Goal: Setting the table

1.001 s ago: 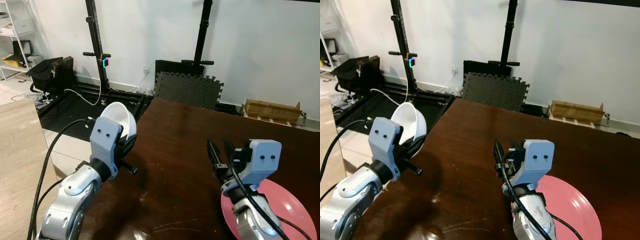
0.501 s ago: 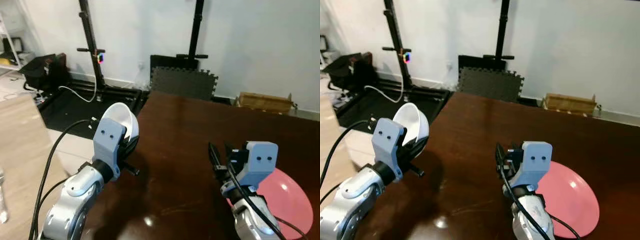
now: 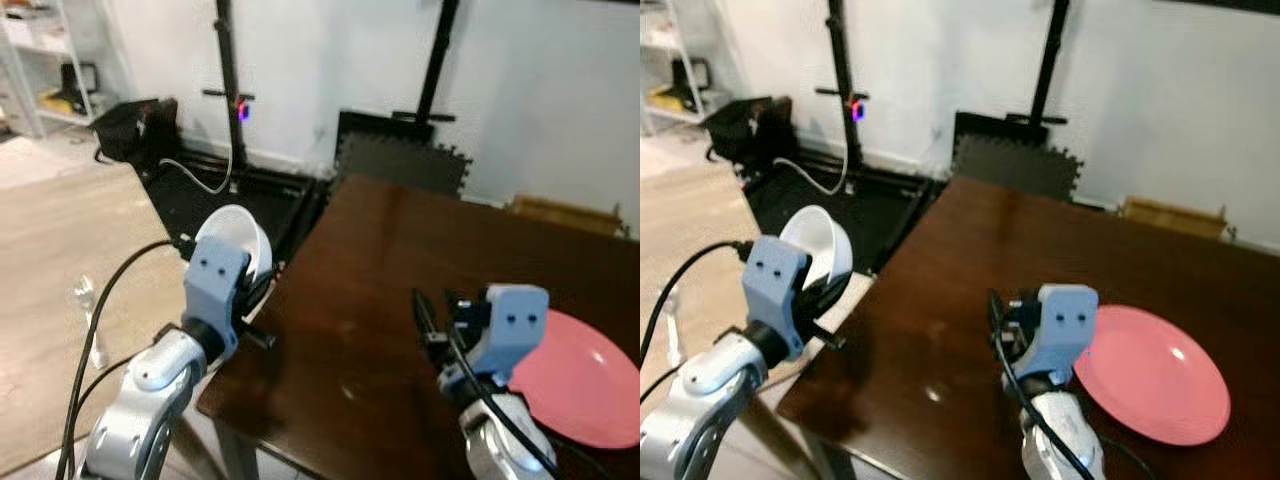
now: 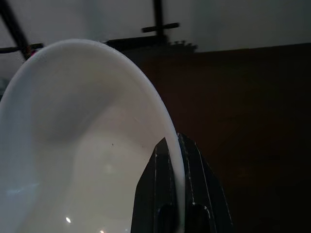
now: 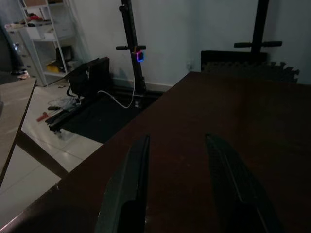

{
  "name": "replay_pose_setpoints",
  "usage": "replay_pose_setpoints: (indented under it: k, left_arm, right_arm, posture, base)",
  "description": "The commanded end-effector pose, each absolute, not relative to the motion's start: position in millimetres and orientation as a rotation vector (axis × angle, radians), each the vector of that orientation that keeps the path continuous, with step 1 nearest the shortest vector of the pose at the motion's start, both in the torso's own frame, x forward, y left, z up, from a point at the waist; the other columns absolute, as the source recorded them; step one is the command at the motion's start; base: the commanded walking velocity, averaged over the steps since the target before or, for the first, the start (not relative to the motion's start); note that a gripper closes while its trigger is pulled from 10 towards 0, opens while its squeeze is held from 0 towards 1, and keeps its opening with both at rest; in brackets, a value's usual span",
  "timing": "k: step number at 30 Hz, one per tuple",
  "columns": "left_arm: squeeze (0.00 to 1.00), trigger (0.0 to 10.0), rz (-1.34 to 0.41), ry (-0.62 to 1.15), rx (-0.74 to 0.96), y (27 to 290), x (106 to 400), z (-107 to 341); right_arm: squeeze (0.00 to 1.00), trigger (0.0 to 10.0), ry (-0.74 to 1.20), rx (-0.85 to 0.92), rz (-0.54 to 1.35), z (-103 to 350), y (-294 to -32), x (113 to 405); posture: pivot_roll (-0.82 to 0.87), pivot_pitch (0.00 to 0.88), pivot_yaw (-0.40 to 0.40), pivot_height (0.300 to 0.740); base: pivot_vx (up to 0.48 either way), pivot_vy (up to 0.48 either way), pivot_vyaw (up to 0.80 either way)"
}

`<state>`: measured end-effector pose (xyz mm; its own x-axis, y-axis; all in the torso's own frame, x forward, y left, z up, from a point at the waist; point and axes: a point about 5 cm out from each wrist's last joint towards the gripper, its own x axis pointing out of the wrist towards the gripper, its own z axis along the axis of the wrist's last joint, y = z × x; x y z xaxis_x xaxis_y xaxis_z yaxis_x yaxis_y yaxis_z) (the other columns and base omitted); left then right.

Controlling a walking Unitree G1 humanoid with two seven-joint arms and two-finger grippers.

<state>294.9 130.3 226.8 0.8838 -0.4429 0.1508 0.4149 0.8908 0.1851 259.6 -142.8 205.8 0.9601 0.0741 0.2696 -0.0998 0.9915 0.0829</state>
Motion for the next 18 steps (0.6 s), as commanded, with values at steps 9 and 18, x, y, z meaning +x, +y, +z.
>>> replay_pose_setpoints:
  k: [9, 18]
  left_arm:
    - [0.00, 10.0, -0.426, -0.157, 0.150, 131.4, 296.6, 219.8]
    - [0.00, 10.0, -0.427, -0.160, 0.156, 131.2, 295.6, 219.7]
  right_arm:
    - [0.00, 10.0, -0.262, 0.086, 0.073, 202.5, -146.0, 258.3]
    - [0.00, 10.0, -0.259, 0.085, 0.077, 201.8, -145.6, 259.2]
  posture:
    - [0.00, 0.049, 0.047, 0.740]
    - [0.00, 0.047, 0.046, 0.740]
  base:
    - [0.000, 0.213, 0.00]
    - [0.000, 0.472, 0.00]
